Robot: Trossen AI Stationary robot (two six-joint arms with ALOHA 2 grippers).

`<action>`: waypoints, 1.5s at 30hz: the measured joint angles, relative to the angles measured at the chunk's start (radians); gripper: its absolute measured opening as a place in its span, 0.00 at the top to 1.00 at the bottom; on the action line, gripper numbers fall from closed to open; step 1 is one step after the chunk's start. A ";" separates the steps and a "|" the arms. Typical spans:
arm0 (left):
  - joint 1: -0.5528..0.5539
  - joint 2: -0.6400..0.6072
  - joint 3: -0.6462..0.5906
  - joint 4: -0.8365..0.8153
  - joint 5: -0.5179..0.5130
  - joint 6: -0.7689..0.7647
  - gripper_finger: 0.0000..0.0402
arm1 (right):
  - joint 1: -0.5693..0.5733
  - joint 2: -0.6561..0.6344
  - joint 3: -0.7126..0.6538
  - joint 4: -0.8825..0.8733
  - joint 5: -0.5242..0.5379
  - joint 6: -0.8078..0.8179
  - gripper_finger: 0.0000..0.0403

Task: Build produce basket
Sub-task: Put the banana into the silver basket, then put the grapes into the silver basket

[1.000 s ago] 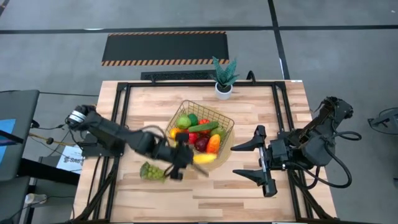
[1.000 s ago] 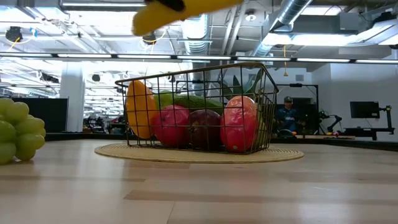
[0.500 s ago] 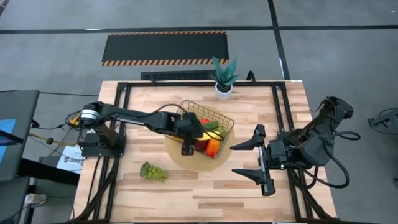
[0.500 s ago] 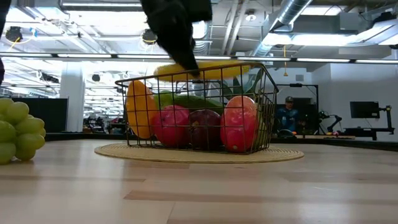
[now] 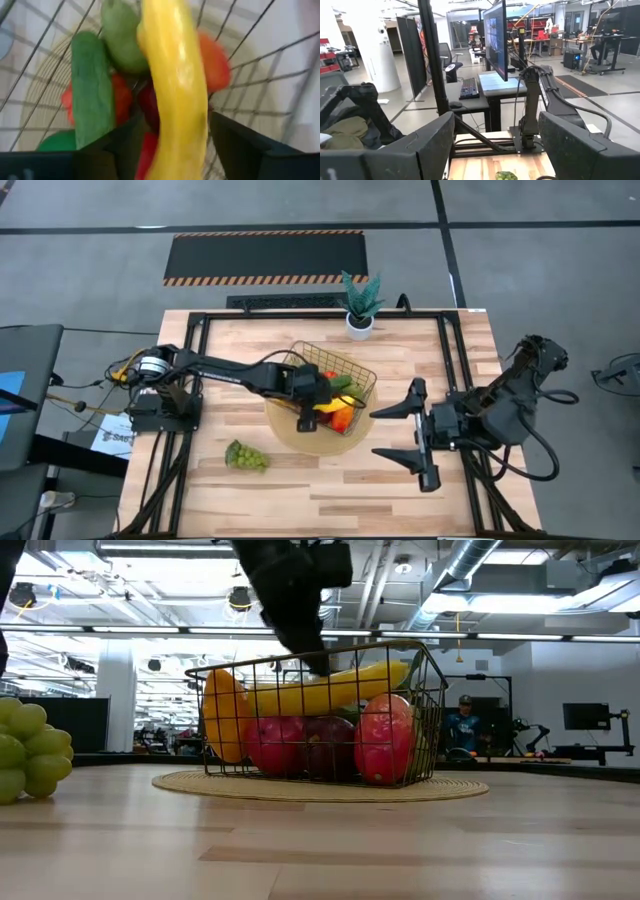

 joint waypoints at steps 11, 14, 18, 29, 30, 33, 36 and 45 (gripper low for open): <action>-0.060 -0.052 0.240 -0.390 0.145 -0.018 0.34 | -0.034 0.000 0.000 -0.009 -0.001 0.000 0.23; -0.125 -0.108 0.211 -0.423 0.183 -0.102 0.34 | -0.034 0.000 0.000 -0.016 -0.001 0.000 0.23; -0.247 -0.205 0.052 -0.408 0.171 -0.228 0.33 | -0.034 0.000 0.000 -0.031 -0.002 0.000 0.23; -0.489 -0.309 -0.432 -0.159 0.086 -0.404 0.25 | -0.056 0.000 0.000 -0.046 -0.005 0.000 0.23; -0.490 -0.305 -0.458 -0.139 0.087 -0.406 0.25 | -0.060 0.000 0.000 -0.046 -0.005 0.000 0.23; -0.489 -0.304 -0.535 -0.100 0.110 -0.411 0.23 | -0.071 0.000 0.000 -0.045 -0.005 0.004 0.23; -0.489 -0.304 -0.590 -0.049 0.124 -0.411 0.23 | -0.072 0.000 0.000 -0.046 -0.005 0.008 0.23; -0.489 -0.304 -0.637 0.004 0.177 -0.401 0.35 | -0.071 0.000 0.000 -0.046 -0.005 0.008 0.23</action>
